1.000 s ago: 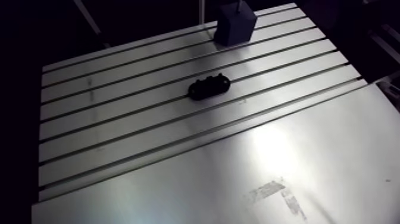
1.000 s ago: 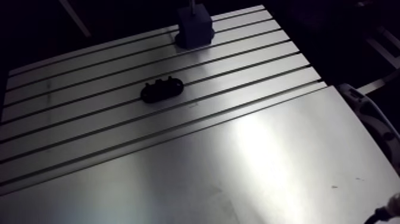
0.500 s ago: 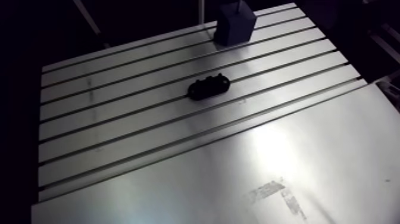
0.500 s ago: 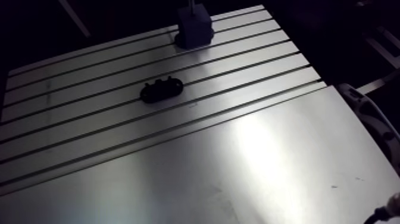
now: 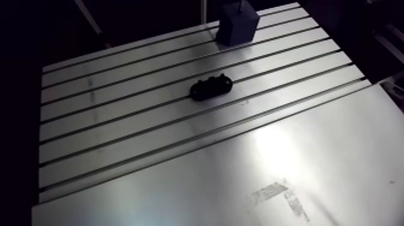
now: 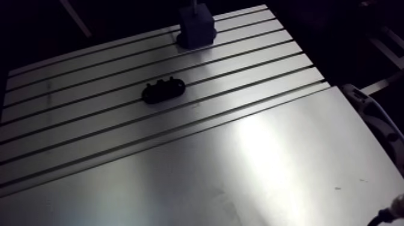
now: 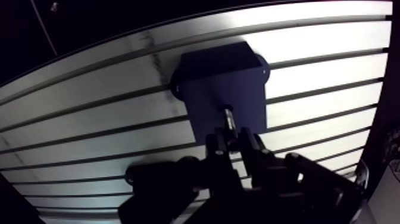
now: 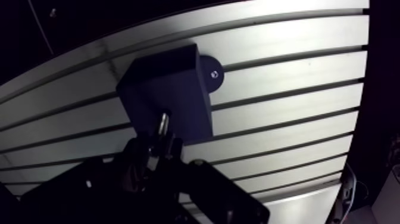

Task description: Pick up the M10 bolt and insert it into the hole until fully seated.

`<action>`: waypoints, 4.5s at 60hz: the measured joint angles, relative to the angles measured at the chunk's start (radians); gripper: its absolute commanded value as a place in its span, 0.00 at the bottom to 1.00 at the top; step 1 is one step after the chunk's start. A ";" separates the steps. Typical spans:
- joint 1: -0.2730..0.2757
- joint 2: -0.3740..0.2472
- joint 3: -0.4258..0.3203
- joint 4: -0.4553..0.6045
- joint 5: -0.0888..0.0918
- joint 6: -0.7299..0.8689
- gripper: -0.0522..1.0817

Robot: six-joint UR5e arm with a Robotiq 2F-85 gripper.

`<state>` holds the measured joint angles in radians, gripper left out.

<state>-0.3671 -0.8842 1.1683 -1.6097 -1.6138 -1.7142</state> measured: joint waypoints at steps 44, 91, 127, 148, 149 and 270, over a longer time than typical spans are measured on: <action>-0.007 -0.001 0.007 -0.002 -0.002 0.001 1.00; -0.009 0.000 0.006 -0.001 -0.002 0.000 1.00; -0.007 -0.001 0.003 0.000 -0.001 0.000 1.00; -0.007 -0.001 0.005 -0.004 0.002 0.000 1.00; -0.007 -0.001 0.005 -0.004 0.002 0.000 1.00; -0.008 0.000 0.039 -0.027 0.005 0.000 0.82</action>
<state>-0.3748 -0.8842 1.2074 -1.6371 -1.6090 -1.7141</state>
